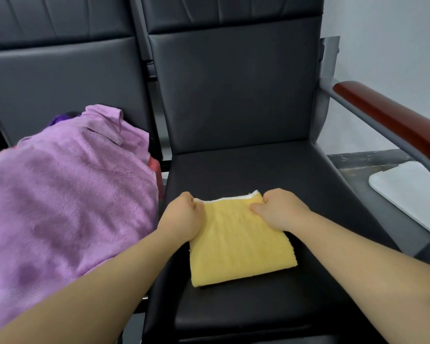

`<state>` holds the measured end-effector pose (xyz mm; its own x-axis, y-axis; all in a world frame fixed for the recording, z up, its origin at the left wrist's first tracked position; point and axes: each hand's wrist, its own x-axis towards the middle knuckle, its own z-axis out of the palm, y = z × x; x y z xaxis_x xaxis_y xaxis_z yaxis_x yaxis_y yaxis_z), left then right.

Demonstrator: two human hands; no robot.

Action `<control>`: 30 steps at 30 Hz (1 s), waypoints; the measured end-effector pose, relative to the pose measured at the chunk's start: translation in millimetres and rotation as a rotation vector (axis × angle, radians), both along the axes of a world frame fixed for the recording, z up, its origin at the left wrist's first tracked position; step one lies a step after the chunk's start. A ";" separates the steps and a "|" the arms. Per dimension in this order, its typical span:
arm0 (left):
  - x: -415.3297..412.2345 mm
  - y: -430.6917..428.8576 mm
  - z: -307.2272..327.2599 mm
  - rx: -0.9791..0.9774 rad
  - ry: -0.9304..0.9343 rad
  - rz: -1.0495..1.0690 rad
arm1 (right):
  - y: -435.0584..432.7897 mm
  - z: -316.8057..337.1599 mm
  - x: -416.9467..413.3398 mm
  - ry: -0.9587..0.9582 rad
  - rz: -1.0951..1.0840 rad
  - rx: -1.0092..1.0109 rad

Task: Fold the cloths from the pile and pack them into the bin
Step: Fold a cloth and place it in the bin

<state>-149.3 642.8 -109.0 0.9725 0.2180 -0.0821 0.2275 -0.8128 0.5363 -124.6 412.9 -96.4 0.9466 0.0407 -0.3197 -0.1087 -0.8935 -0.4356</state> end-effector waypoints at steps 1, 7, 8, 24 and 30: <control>0.1 -1.4 -1.4 0.086 -0.011 0.004 | 2.3 -0.2 1.2 0.004 -0.012 -0.030; -9.9 9.2 14.9 0.212 0.273 -0.016 | -10.0 34.1 -9.6 0.236 0.031 -0.037; -14.4 10.9 17.7 0.119 0.372 -0.051 | -11.9 35.8 -14.1 0.273 0.045 -0.002; -43.0 -237.7 169.3 -0.657 0.098 -0.719 | -234.9 162.0 -149.5 -0.394 -0.528 0.793; -93.0 -416.9 112.0 -0.179 0.236 -1.177 | -336.3 36.6 -250.5 -0.466 -1.215 0.978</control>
<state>-242.3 225.8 3.0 0.5250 -0.8215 -0.2226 -0.4930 -0.5067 0.7072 -375.1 76.6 -59.8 0.5731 -0.7568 -0.3142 -0.2077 0.2368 -0.9491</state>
